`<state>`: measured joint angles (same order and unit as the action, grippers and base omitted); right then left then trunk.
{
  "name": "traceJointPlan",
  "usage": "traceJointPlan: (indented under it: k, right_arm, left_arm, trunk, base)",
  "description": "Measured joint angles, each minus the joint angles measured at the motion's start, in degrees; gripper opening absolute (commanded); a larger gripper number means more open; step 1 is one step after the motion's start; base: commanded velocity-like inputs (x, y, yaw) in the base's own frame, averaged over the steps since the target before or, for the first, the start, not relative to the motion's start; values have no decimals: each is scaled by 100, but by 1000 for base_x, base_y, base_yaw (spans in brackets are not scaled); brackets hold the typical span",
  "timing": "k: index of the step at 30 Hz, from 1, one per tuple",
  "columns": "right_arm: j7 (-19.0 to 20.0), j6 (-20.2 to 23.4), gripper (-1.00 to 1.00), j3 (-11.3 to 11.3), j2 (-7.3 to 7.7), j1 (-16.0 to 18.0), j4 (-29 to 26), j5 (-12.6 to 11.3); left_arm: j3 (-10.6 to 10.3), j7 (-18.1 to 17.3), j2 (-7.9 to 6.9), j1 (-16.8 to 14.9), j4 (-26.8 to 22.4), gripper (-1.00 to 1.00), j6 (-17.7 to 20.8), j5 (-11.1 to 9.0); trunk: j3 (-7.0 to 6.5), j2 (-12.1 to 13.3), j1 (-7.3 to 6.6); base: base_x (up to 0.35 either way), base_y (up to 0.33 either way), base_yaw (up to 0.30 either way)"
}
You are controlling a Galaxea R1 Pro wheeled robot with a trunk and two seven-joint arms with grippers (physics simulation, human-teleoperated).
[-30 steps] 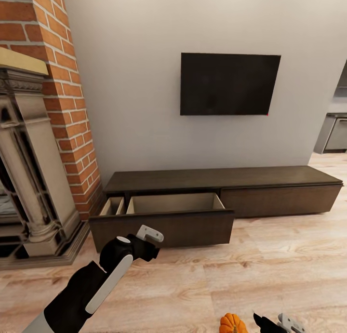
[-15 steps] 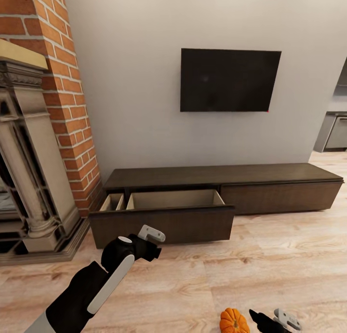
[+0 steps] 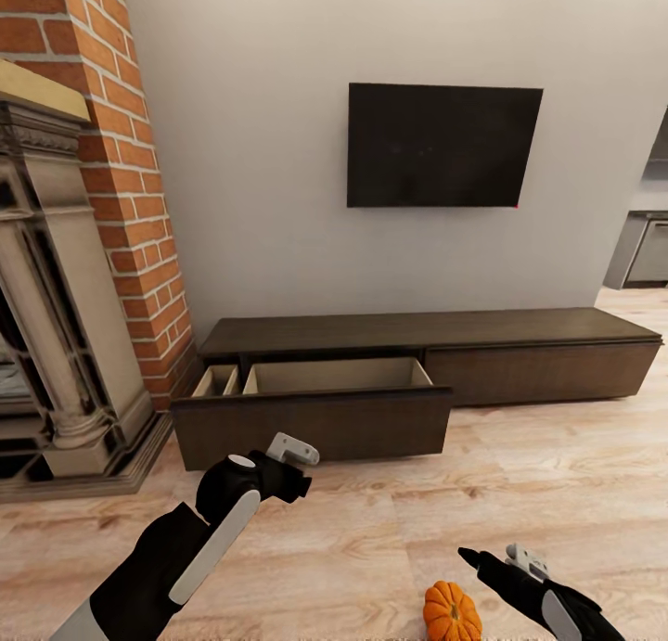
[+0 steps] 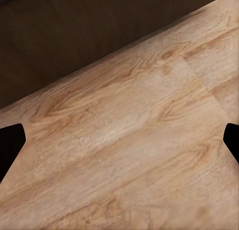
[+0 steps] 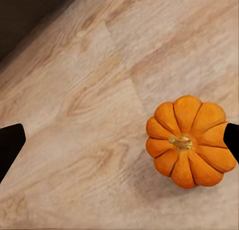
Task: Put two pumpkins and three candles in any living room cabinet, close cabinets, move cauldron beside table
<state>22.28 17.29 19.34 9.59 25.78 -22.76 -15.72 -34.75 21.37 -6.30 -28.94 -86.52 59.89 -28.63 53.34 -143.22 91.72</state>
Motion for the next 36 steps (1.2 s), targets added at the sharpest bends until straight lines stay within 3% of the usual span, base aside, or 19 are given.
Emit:
traceJointPlan:
  k: [6,17,22,29,36]
  right_arm:
    - [472,61,100,33,17,17,9,-4]
    - [578,72,100,147,62,20,19,-7]
    - [581,78,100,216,181,19,41,-13]
    - [594,93,100,680,358,17,238,-79]
    - [597,98,100,798,392,16,280,-92]
  left_arm:
    - [1,0,1,0,0,100,0,-1]
    - [-2,0,1,0,-10,100,0,-7]
    - [-2,0,1,0,-10,100,0,-3]
    - [-2,2,1,0,-9,100,0,1]
    - [-2,8,1,0,-9,100,0,1]
  trunk:
    - [133,-8,15]
    - [377,-23,44]
    - [488,-30,57]
    - [643,-39,75]
    - [798,-49,93]
  base:
    - [0,0,0]
    - [0,0,0]
    - [0,0,0]
    - [0,0,0]
    - [0,0,0]
